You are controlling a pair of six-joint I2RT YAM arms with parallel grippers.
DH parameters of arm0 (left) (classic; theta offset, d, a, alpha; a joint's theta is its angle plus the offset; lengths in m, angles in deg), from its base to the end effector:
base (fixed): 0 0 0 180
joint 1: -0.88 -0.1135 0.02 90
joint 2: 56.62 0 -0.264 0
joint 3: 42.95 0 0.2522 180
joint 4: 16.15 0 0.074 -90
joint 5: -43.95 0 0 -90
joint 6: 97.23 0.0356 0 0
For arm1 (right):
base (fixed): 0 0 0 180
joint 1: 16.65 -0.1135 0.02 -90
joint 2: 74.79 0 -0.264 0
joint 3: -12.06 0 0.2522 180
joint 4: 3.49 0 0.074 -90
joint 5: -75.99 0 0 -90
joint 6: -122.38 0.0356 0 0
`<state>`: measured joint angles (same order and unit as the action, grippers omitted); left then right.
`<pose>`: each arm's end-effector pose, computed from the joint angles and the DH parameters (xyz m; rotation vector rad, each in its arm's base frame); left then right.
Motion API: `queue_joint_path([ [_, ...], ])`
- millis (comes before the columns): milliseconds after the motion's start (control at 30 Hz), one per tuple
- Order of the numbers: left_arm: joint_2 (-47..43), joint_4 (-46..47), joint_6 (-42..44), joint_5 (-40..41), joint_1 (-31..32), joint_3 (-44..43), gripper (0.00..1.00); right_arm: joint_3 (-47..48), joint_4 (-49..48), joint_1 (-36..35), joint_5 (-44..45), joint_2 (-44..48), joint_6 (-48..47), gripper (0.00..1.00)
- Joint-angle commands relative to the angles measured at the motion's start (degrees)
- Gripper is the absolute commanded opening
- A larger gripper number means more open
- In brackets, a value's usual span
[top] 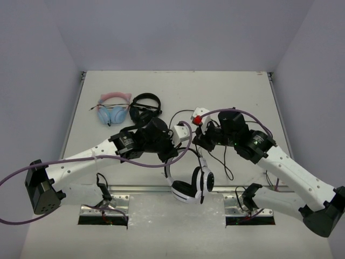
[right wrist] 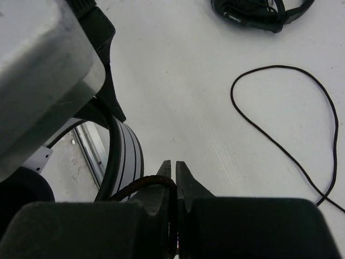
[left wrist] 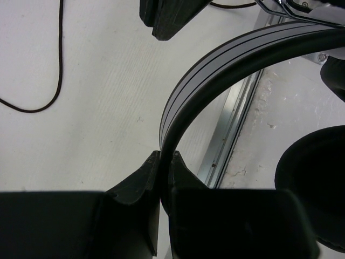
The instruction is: Wrap the headphones
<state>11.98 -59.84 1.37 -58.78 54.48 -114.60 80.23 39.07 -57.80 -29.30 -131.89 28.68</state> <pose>0.1468 -0.2123 0.3019 1.3142 1.9459 -0.6540 0.1568 0.1495 0.3270 -0.9768 1.9400 0.6648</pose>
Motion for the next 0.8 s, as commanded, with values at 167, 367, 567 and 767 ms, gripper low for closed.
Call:
queue_joint_path([
  [167, -1.63, 3.3, -0.87, 2.25, 1.94, -1.44, 0.0, -2.56, -6.82, 0.1, 5.18, -0.82, 7.38, 0.01],
  [367, -0.75, 3.65, -1.75, 10.79, 1.94, -1.0, 0.0, -1.77, -7.61, 0.01, 4.48, 3.74, 12.05, 0.01],
  [567, 2.06, 3.92, -5.16, 26.13, 1.85, -1.35, 0.0, 1.04, -5.77, -0.08, 1.76, 7.26, 14.25, 0.01],
  [767, 6.1, 2.08, -11.31, 36.01, -0.42, -4.15, 0.0, 1.66, -5.68, -0.51, -0.35, 8.67, 16.27, 0.01],
])
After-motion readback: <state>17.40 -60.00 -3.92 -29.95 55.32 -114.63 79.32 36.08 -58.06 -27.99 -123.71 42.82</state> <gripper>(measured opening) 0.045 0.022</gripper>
